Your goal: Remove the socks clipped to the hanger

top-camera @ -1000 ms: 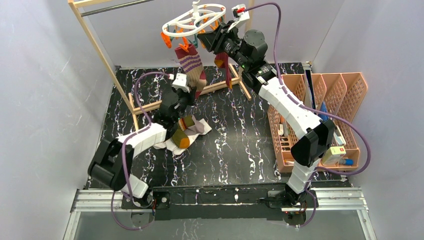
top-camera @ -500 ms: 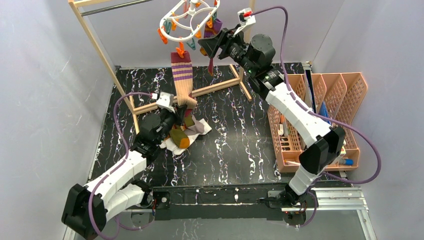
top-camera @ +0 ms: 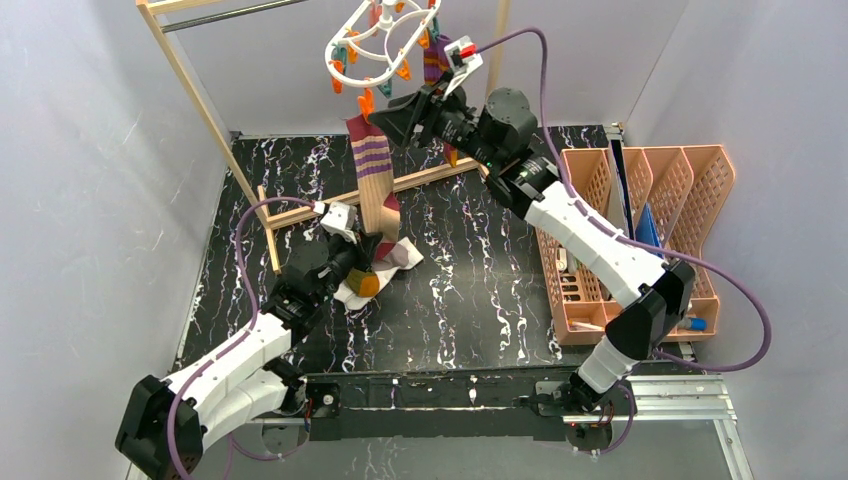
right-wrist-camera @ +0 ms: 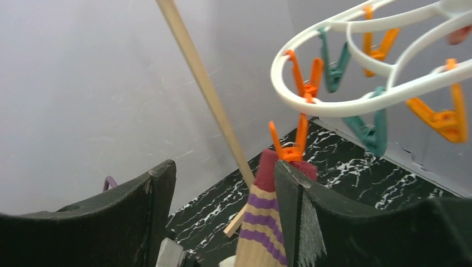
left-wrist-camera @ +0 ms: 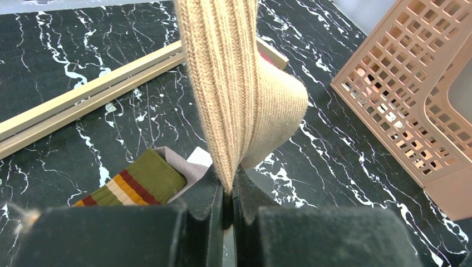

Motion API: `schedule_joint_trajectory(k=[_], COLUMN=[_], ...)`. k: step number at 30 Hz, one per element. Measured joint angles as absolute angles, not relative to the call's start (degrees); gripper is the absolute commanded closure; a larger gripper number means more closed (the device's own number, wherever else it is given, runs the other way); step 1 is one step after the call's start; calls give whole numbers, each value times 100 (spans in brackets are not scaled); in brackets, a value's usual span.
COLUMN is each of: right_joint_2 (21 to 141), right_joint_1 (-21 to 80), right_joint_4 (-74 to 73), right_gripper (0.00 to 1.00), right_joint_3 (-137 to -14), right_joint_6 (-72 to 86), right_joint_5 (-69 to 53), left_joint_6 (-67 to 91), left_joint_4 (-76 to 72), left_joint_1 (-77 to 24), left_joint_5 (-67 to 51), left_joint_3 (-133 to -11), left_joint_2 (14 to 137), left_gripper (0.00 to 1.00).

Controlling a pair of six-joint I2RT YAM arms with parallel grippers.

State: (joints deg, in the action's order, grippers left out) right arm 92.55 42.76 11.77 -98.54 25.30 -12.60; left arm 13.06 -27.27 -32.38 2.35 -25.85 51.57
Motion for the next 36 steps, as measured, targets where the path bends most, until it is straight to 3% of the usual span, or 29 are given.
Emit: schedule_joint_trajectory(k=[36], right_joint_2=[10248], right_joint_1=[4523], right_joint_4=[1264], right_gripper=[32], right_joint_3=[-10377], right_joint_6=[2220], right_joint_5=[-891], left_joint_6=[1109], left_joint_4=[-2475], left_joint_1=[-3437], left_joint_5=[399], left_joint_3=[-2585], left_joint_2=[5039], left_gripper=[100])
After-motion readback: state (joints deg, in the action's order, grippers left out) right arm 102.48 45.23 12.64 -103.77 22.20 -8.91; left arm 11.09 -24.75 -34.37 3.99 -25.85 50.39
